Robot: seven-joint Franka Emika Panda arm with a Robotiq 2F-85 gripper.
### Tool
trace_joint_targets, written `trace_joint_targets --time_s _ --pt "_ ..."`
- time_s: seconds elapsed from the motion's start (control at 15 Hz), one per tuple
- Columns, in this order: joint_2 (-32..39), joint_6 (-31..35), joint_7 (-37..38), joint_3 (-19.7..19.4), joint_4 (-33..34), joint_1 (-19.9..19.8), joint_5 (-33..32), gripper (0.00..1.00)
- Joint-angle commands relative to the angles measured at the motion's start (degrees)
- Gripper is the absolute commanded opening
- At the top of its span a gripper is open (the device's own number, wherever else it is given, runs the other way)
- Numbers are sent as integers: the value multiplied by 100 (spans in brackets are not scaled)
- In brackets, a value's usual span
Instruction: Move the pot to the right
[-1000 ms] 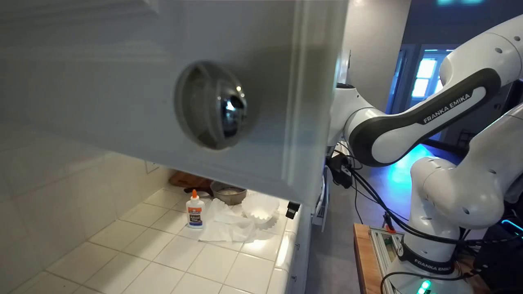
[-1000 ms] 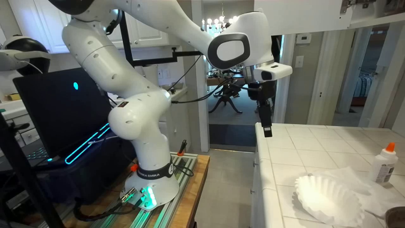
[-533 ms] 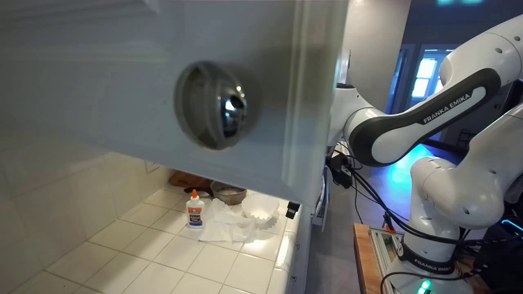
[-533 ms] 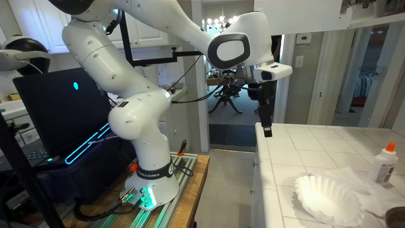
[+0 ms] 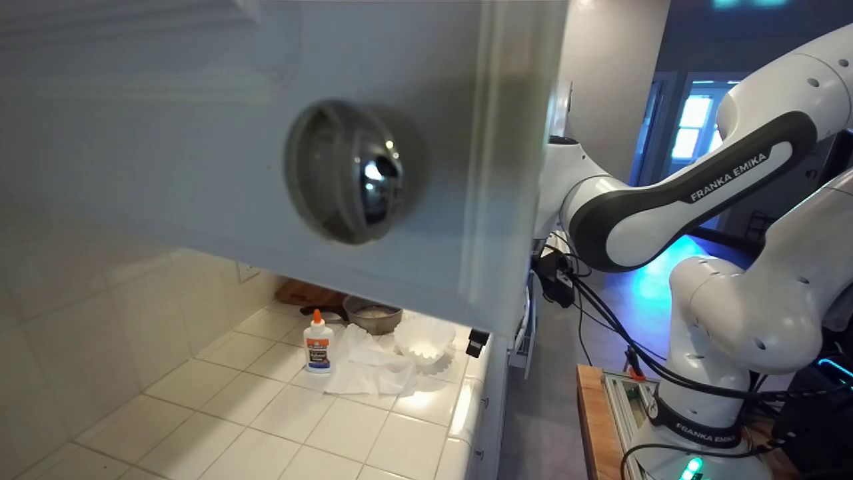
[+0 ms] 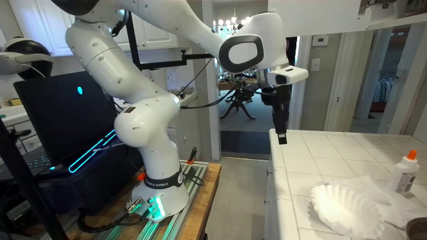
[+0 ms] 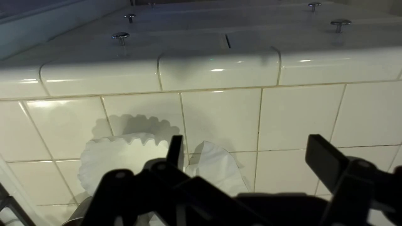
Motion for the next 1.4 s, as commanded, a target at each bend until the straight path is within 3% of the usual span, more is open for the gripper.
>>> trace_joint_targets --time_s 0.0,1.13,1.33 --pt "0 -19 24 -50 9 44 -39 100" --pt "0 -19 24 -50 9 44 -39 100" --pt "205 416 -139 -177 112 -78 -135 100"
